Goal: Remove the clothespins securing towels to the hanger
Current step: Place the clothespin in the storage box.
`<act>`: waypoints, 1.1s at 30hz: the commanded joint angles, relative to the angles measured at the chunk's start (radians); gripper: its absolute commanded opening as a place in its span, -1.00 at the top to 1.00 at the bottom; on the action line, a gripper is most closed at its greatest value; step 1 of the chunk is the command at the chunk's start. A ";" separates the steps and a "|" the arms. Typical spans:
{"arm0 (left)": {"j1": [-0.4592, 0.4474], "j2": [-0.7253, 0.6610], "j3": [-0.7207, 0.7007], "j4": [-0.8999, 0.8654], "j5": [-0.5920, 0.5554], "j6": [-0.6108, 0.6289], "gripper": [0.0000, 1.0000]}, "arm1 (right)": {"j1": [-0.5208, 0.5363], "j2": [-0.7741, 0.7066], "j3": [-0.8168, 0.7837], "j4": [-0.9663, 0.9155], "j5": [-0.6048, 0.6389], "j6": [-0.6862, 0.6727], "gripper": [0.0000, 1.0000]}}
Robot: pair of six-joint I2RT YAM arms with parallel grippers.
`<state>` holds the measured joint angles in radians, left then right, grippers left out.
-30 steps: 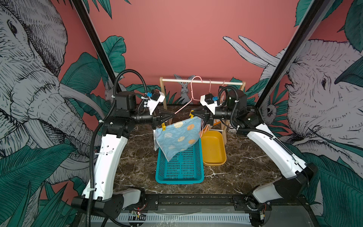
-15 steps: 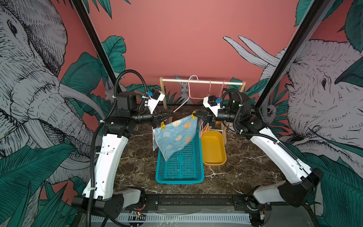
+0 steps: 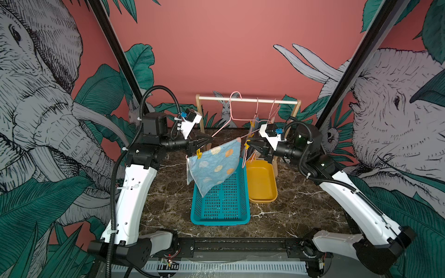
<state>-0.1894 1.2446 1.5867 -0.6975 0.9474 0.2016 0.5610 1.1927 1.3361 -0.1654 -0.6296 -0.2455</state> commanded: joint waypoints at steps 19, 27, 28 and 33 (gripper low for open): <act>-0.005 -0.054 0.001 0.011 -0.003 0.019 1.00 | -0.219 -0.243 -0.431 0.073 0.286 0.260 0.77; -0.006 -0.055 0.004 0.016 0.009 0.013 1.00 | -0.233 -0.166 -0.561 0.177 0.300 0.341 0.77; -0.005 -0.056 0.004 0.016 0.011 0.013 1.00 | -0.233 -0.150 -0.575 0.199 0.304 0.351 0.77; -0.005 -0.055 0.001 0.016 0.017 0.012 1.00 | -0.233 -0.074 -0.620 0.269 0.321 0.385 0.77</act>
<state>-0.1894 1.2243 1.5867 -0.7002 0.9321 0.2024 0.3325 1.0977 0.7292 0.0021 -0.3275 0.1005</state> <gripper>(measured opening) 0.057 0.119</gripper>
